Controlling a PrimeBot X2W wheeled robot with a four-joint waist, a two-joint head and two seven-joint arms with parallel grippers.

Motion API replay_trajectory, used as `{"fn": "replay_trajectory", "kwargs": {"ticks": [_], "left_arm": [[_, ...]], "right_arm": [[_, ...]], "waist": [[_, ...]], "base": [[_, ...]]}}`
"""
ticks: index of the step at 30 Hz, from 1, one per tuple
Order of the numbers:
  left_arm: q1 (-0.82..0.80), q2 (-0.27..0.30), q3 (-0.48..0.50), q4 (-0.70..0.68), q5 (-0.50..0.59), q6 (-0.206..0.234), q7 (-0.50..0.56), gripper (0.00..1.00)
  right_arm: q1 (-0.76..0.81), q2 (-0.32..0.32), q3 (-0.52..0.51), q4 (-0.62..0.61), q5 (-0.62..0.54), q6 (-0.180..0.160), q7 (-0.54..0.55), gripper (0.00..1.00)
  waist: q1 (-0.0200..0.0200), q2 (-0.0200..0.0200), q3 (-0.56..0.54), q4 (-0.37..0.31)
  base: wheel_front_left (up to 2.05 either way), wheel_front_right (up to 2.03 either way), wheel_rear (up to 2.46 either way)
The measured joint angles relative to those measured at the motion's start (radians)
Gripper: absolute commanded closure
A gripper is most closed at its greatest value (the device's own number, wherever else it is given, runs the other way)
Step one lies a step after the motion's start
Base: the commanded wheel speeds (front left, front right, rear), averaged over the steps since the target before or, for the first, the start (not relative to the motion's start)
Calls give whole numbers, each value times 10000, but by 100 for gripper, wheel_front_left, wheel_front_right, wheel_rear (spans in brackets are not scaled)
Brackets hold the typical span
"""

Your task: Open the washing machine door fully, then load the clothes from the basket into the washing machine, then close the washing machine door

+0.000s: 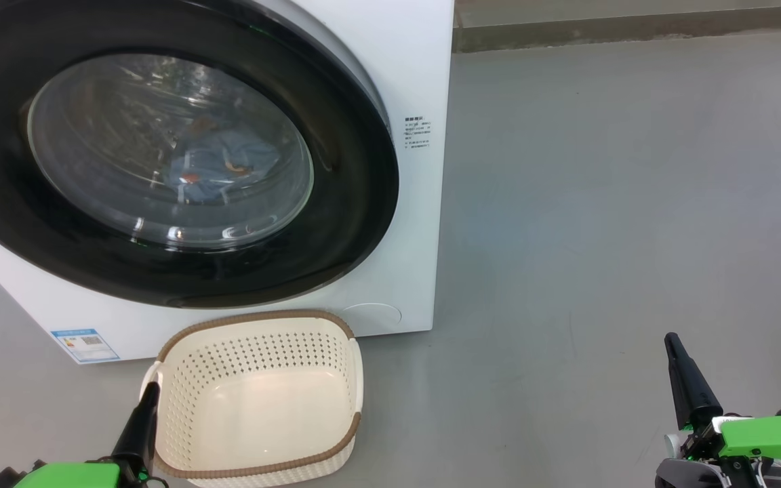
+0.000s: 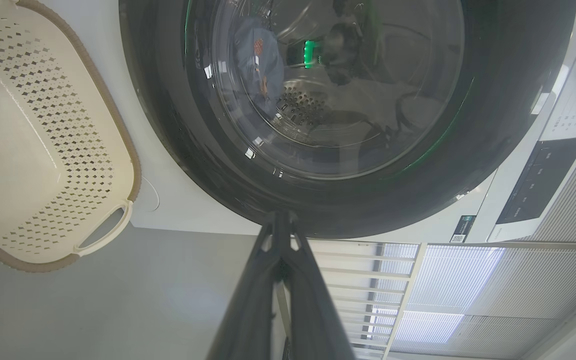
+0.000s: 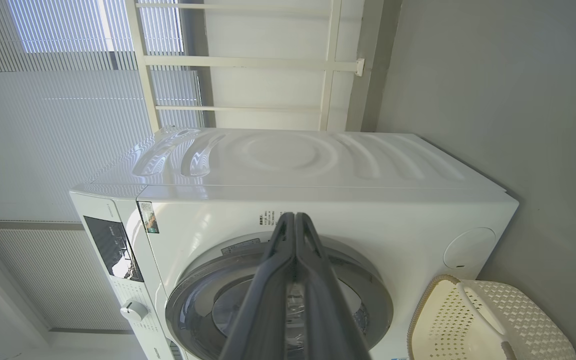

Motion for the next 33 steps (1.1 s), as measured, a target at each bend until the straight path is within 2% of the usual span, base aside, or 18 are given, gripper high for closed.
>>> {"fn": "replay_trajectory", "kwargs": {"ticks": [33], "left_arm": [[0, 0, 0, 0, 0, 0, 0, 100]], "right_arm": [[0, 2, 0, -2, 0, 0, 0, 100]], "waist": [[0, 0, 0, 0]], "base": [[0, 0, 0]]}}
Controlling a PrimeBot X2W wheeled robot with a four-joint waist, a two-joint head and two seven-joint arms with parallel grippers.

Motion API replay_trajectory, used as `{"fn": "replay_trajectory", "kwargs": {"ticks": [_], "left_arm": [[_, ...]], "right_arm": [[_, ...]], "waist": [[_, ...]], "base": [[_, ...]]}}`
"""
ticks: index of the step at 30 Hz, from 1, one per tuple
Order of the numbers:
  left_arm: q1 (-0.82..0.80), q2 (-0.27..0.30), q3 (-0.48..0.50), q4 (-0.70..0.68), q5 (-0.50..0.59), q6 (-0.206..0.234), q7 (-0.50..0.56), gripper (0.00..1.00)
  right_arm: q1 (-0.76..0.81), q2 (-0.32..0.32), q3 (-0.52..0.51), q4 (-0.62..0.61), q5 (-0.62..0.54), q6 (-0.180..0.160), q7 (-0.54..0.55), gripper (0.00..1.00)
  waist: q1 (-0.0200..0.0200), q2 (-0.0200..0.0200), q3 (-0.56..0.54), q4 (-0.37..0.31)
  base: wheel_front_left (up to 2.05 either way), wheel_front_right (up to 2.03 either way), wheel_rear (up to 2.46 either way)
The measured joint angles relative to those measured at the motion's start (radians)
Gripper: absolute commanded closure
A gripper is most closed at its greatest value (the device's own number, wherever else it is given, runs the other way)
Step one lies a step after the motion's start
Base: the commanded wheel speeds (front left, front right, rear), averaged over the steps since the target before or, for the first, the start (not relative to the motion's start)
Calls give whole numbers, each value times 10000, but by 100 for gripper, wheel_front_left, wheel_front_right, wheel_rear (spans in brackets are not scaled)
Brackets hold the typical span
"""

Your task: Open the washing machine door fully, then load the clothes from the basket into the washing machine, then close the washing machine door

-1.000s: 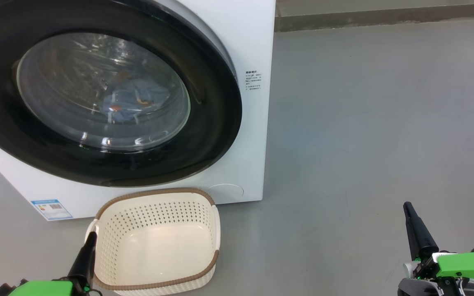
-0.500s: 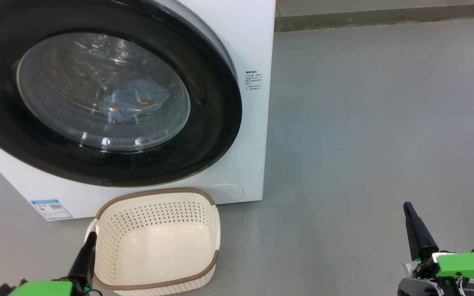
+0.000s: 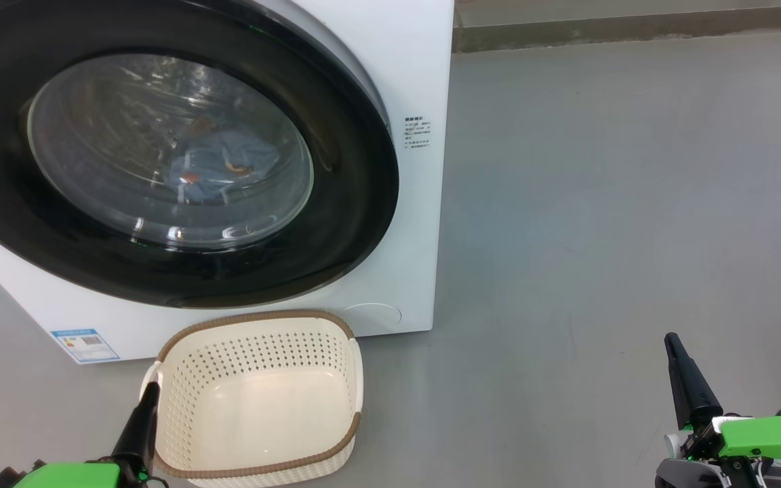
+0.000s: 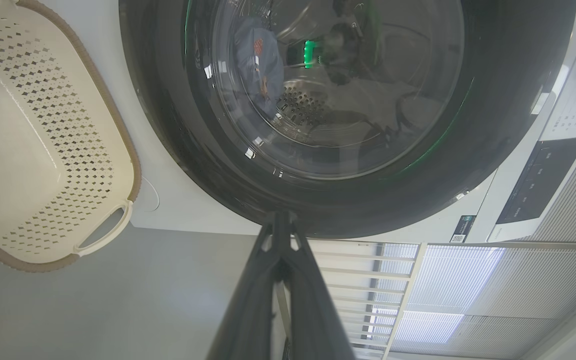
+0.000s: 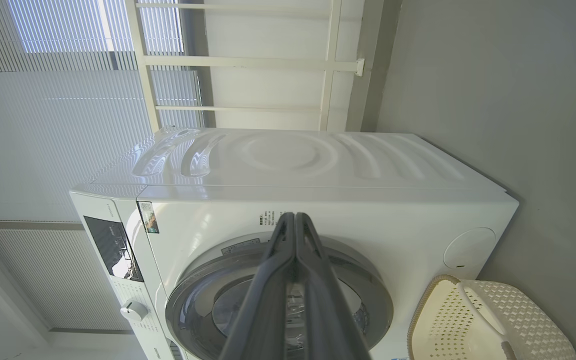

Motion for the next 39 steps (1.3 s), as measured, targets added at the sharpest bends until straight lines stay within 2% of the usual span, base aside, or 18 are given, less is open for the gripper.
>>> {"fn": "replay_trajectory", "kwargs": {"ticks": [39], "left_arm": [[0, -2, 0, 0, -2, 0, 0, 100]], "right_arm": [[0, 0, 0, 0, 0, 0, 29, 100]], "waist": [[0, 0, 0, 0]], "base": [[0, 0, 0]]}}
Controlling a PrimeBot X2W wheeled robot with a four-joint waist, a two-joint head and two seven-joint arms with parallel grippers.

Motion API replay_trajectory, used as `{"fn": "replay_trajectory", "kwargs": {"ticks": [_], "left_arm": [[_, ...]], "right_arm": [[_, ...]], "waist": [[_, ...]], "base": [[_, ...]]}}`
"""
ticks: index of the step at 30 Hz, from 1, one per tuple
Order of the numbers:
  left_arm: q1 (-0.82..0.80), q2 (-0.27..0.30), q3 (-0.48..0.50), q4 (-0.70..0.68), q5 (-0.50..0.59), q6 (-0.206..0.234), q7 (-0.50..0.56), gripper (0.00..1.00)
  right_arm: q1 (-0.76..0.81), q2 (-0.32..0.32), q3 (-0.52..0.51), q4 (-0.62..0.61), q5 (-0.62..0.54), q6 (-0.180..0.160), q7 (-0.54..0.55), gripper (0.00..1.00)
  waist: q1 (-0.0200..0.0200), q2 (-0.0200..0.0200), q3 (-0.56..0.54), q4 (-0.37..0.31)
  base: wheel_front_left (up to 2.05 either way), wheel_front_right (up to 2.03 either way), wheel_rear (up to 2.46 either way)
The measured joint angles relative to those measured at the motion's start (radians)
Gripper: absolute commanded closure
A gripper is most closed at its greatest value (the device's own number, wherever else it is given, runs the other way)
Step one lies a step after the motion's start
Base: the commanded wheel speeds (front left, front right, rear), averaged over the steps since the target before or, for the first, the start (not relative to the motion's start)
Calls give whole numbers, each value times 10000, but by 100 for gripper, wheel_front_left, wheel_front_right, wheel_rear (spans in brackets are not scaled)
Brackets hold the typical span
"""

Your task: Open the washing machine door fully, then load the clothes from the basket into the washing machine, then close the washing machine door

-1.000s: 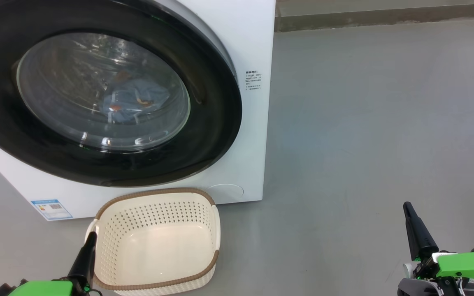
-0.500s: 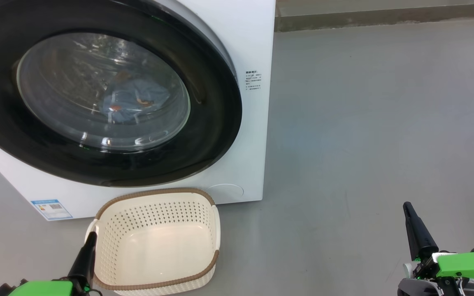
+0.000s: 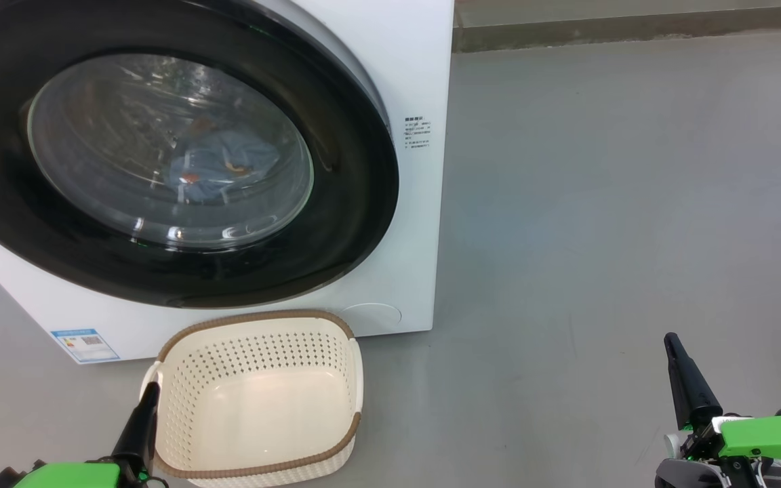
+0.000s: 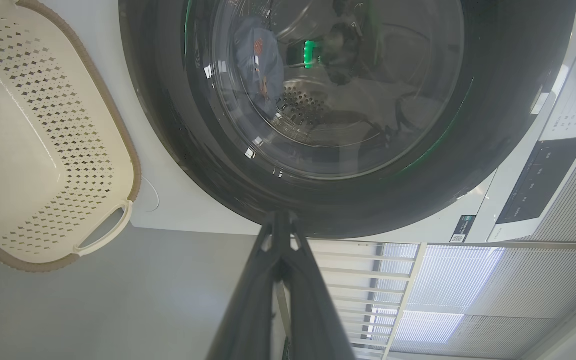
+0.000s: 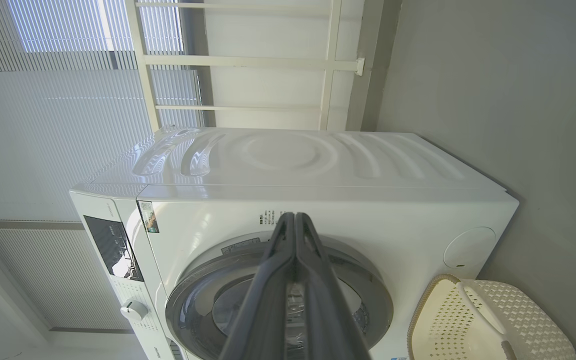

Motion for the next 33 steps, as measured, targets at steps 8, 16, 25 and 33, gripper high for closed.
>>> {"fn": "replay_trajectory", "kwargs": {"ticks": [8, 16, 25, 33], "left_arm": [[0, 0, 0, 0, 0, 0, 0, 100], [0, 0, 0, 0, 0, 0, 0, 100], [0, 0, 0, 0, 0, 0, 0, 100], [0, 0, 0, 0, 0, 0, 0, 100]], "right_arm": [[0, 2, 0, 0, 0, 0, 0, 100], [0, 2, 0, 0, 0, 0, 0, 100], [0, 2, -2, 0, 0, 0, 0, 100], [0, 2, -2, 0, 0, 0, 0, 100]], "waist": [[0, 0, 0, 0], [0, 0, 0, 0], [0, 0, 0, 0], [0, 0, 0, 0]], "base": [[0, 0, 0], [0, 0, 0], [0, 0, 0], [0, 0, 0]]}}
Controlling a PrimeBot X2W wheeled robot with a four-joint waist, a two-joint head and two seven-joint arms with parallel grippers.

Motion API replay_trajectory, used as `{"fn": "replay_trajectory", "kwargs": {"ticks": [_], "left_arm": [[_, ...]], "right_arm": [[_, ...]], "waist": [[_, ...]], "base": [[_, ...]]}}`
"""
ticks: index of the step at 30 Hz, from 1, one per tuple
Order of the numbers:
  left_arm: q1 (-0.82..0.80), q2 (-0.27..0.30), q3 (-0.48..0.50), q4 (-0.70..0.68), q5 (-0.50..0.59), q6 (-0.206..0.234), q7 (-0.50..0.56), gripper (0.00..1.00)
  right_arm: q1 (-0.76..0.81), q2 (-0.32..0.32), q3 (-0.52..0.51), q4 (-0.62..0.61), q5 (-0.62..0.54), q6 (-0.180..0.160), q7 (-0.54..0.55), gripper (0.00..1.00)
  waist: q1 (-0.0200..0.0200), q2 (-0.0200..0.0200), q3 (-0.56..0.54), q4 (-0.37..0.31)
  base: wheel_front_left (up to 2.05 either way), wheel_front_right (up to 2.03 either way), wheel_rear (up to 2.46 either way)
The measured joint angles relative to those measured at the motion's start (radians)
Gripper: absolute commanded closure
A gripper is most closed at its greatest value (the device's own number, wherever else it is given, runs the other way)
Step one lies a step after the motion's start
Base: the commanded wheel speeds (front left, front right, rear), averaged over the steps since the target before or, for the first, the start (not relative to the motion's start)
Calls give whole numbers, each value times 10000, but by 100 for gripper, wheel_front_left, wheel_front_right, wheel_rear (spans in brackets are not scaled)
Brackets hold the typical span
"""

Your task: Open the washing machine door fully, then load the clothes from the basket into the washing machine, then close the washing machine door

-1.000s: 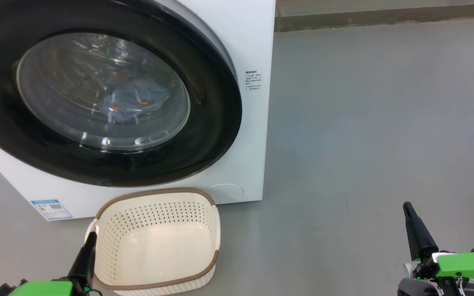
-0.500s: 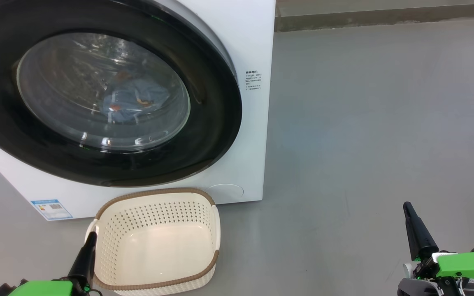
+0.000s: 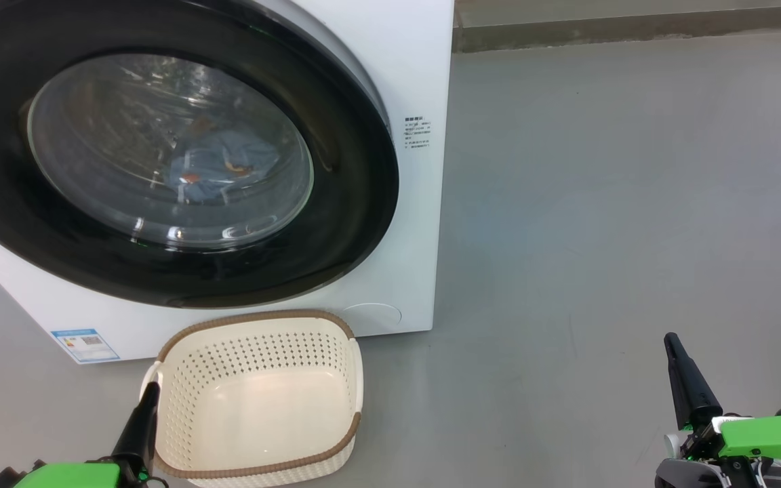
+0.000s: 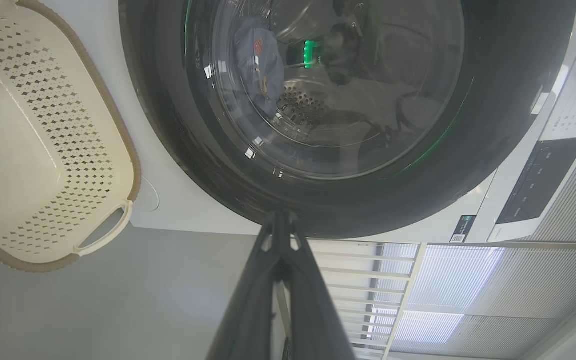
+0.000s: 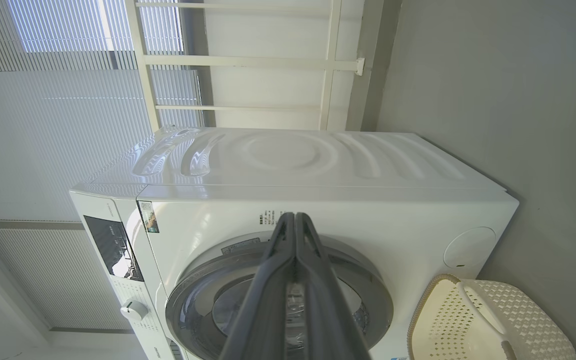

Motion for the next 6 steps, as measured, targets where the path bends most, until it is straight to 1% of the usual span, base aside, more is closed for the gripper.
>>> {"fn": "replay_trajectory", "kwargs": {"ticks": [6], "left_arm": [[0, 0, 0, 0, 0, 0, 0, 100]], "right_arm": [[0, 0, 0, 0, 0, 0, 0, 100]], "waist": [[0, 0, 0, 0]], "base": [[0, 0, 0]]}}
